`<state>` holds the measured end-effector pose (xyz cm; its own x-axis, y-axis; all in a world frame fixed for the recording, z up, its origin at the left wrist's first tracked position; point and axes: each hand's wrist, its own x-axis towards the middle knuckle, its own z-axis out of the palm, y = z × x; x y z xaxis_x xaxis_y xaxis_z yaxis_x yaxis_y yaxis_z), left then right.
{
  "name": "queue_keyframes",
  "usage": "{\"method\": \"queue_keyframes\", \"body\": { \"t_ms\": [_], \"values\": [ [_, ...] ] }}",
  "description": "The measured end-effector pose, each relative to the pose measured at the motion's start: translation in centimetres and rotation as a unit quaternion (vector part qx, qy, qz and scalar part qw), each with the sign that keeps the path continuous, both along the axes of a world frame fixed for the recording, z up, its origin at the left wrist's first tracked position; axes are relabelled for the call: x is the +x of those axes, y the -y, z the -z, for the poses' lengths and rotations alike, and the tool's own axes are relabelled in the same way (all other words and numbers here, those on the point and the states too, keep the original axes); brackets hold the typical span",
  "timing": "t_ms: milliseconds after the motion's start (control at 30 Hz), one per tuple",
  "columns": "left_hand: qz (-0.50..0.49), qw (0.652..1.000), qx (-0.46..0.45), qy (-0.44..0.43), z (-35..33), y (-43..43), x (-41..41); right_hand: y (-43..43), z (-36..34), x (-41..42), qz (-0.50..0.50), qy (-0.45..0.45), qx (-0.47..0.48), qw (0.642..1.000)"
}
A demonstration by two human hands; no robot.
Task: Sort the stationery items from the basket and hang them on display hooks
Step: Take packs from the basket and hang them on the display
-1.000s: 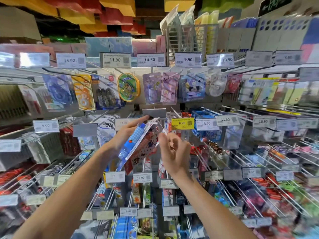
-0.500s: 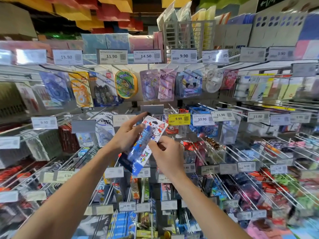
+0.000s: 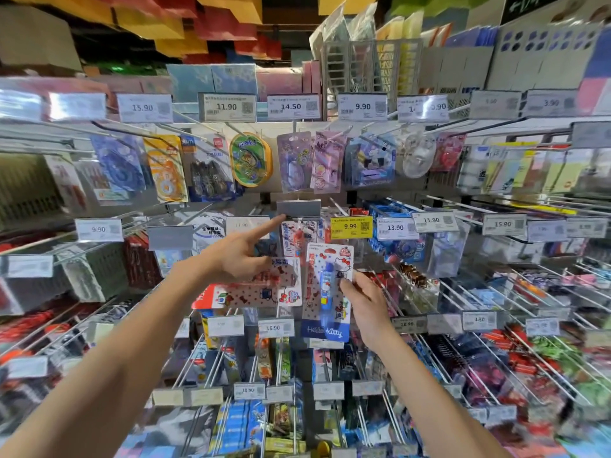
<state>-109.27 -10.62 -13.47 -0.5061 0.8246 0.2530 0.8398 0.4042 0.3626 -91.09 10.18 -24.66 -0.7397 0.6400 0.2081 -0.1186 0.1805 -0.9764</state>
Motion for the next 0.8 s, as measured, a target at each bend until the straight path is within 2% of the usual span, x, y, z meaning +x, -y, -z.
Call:
{"method": "queue_keyframes", "body": {
  "t_ms": [133,233,367,533,800],
  "values": [
    [0.023,1.000,-0.017,0.013,-1.1,0.3,-0.1,0.5,-0.4,-1.2,-0.030,0.053,0.070,0.996],
    [0.036,0.999,-0.012,0.004,-1.1,0.1,0.1,1.5,-1.5,-2.6,-0.027,0.024,0.114,0.993],
    [0.063,0.997,0.024,0.023,-0.3,-0.2,0.2,2.1,-3.3,-5.1,-0.018,0.005,0.123,0.992],
    [0.073,0.993,0.088,0.036,0.6,-0.2,0.4,2.1,-3.4,-7.1,0.014,0.054,0.134,0.989],
    [0.104,0.985,0.126,0.052,1.6,-0.3,-0.3,2.0,-1.9,-7.2,0.047,0.039,0.138,0.989]
  ]
}}
